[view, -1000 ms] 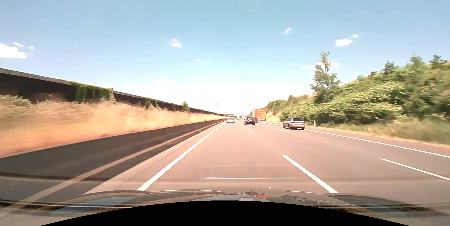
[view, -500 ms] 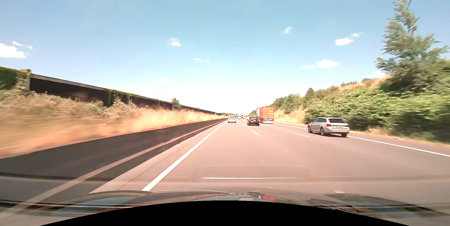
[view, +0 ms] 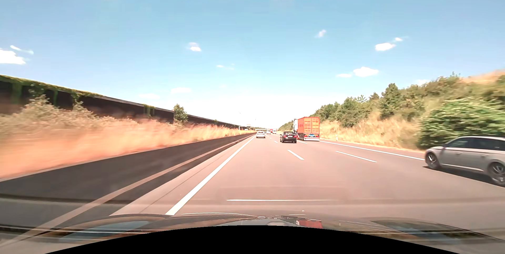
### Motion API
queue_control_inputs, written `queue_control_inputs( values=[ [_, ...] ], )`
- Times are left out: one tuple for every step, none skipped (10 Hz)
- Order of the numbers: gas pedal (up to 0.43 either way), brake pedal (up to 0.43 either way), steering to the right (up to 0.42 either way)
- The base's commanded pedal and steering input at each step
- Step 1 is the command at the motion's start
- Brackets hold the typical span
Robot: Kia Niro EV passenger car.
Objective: Follow the waypoints while adhering to traffic rules and regulations
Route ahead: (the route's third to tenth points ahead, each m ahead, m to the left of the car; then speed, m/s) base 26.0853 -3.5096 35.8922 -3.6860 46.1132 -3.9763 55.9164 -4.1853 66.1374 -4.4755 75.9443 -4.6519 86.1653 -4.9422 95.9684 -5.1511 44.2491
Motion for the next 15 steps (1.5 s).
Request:
queue_control_inputs(
  values=[
    [0.831,0.000,0.001],
    [0.831,0.000,0.001],
    [0.831,0.000,0.001],
    [0.831,0.000,0.000],
    [0.831,0.000,0.000],
    [0.831,0.000,0.000],
    [0.831,0.000,-0.001],
    [0.831,0.000,0.000],
    [0.831,0.000,0.000],
    [0.831,0.000,0.000],
    [0.831,0.000,0.000],
    [0.831,0.000,0.000],
    [0.831,0.000,0.000],
    [0.831,0.000,0.000],
    [0.831,0.000,0.001]
  ],
)
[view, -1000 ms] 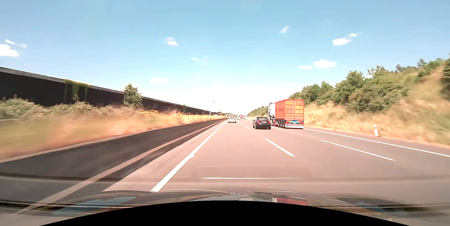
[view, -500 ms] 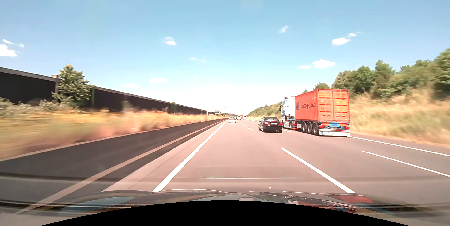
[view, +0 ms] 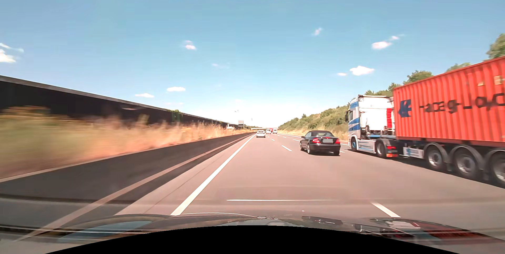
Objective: Follow the waypoints while adhering to traffic rules and regulations
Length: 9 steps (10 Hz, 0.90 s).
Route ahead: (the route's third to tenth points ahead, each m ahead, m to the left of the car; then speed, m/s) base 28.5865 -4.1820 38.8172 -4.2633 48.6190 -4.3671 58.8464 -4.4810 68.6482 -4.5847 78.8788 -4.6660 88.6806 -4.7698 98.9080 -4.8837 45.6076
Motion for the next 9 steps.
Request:
queue_control_inputs(
  values=[
    [0.831,0.000,0.000],
    [0.831,0.000,0.000],
    [0.831,0.000,0.000],
    [0.831,0.000,0.000],
    [0.831,0.000,0.000],
    [0.831,0.000,0.000],
    [0.831,0.000,0.000],
    [0.831,0.000,0.000],
    [0.831,0.000,0.000]
  ],
)
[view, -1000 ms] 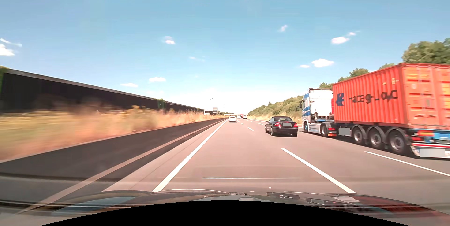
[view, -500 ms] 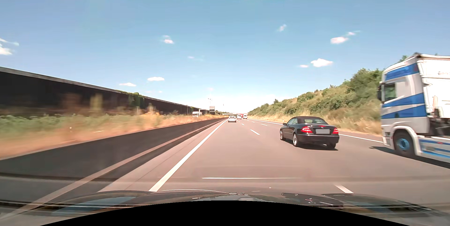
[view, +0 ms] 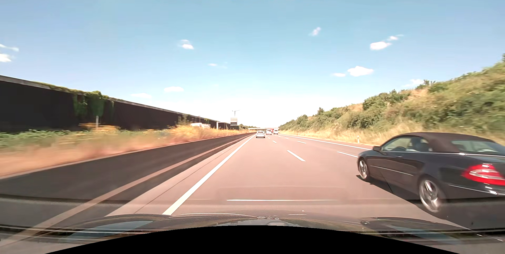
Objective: Follow the waypoints while adhering to traffic rules and regulations
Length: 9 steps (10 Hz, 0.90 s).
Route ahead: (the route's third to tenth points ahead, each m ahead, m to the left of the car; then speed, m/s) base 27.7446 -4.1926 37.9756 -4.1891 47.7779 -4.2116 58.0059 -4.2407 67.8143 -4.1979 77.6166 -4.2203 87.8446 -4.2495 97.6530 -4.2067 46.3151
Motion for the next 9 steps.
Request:
queue_control_inputs(
  values=[
    [0.831,0.000,0.000],
    [0.831,0.000,0.001],
    [0.831,0.000,0.001],
    [0.831,0.000,0.001],
    [0.831,0.000,0.001],
    [0.831,0.000,0.000],
    [0.831,0.000,0.000],
    [0.831,0.000,0.000],
    [0.831,0.000,0.000]
  ],
)
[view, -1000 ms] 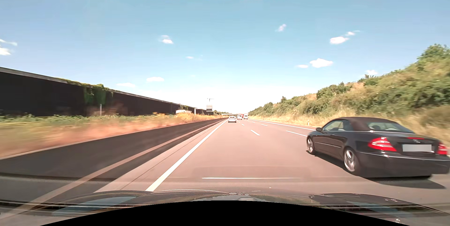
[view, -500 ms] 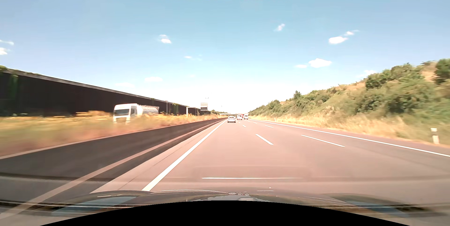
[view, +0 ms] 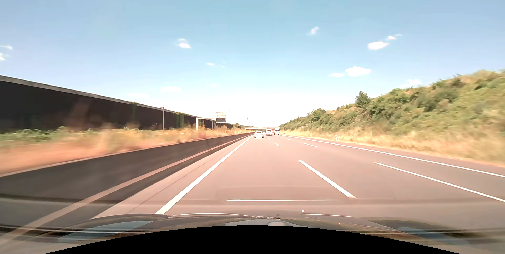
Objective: Follow the waypoints while adhering to traffic rules and regulations
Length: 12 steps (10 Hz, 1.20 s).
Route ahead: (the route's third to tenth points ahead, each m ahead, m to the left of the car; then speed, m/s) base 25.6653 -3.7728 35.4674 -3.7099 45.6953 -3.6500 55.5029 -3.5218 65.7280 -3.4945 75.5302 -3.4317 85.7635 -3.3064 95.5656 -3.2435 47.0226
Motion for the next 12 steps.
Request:
queue_control_inputs(
  values=[
    [0.823,0.000,0.000],
    [0.791,0.000,0.000],
    [0.760,0.000,0.000],
    [0.752,0.000,0.000],
    [0.732,0.000,0.000],
    [0.713,0.000,-0.001],
    [0.689,0.000,0.000],
    [0.661,0.000,0.000],
    [0.650,0.000,0.000],
    [0.642,0.000,0.000],
    [0.630,0.000,-0.001],
    [0.622,0.000,-0.001]
  ],
)
